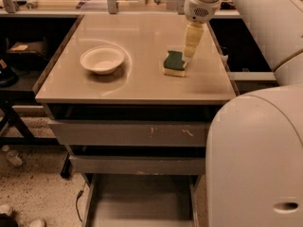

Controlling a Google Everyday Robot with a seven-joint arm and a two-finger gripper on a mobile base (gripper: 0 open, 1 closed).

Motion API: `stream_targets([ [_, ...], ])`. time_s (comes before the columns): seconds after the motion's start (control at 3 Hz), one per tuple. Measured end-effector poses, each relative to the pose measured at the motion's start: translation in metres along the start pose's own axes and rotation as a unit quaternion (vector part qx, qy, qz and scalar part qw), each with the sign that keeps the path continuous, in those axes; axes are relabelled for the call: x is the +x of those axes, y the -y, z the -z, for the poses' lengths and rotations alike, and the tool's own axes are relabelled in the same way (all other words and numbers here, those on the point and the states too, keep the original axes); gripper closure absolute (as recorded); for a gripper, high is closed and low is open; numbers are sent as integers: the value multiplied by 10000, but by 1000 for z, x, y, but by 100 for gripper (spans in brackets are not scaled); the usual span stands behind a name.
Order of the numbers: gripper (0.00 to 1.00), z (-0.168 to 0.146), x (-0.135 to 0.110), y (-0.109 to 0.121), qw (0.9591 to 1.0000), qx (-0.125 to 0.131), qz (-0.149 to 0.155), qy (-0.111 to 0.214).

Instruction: Place sponge into bottom drawer

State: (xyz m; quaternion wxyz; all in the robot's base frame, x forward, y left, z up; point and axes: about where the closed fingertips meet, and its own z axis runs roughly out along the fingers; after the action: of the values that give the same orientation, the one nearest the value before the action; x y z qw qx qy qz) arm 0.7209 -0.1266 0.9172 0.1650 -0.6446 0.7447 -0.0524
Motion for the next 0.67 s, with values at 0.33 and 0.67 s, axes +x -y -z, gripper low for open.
stream_targets([
  [0.33, 0, -6, -4, 0, 9999, -3, 106, 101],
  [0.67, 0, -24, -6, -1, 9997, -148, 105, 171],
])
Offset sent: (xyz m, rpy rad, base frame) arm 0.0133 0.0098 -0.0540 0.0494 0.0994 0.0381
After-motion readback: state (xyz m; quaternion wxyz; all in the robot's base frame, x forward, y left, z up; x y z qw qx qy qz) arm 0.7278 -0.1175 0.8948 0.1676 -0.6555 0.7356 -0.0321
